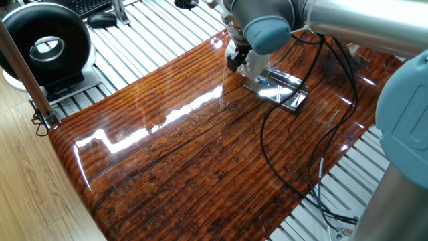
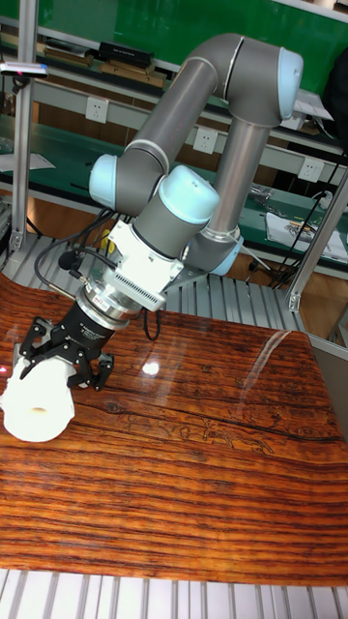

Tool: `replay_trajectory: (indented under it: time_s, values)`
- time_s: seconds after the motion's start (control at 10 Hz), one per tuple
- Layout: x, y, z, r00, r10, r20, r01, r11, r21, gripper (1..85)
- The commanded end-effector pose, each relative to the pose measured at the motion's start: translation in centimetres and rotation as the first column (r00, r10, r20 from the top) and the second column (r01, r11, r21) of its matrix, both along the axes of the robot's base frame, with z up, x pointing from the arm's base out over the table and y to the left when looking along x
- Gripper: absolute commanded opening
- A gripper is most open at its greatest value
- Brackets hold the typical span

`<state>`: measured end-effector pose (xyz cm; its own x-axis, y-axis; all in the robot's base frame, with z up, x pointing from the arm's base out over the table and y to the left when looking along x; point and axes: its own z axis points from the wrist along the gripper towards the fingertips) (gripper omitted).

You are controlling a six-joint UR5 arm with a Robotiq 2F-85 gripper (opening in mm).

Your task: Put the toilet paper on its holder

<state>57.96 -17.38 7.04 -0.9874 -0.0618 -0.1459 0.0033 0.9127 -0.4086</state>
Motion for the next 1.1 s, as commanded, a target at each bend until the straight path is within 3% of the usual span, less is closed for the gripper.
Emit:
replay_trajectory:
  time_s: [0.0, 1.0]
  values:
    - [-0.6, -0.1, -0.1, 1.0, -0.013, -0.006, 0.013, 1.0, 0.014, 1.0]
    - [-3.2, -0.3, 0.2, 0.997, -0.041, -0.067, 0.043, 0.999, 0.024, 1.0]
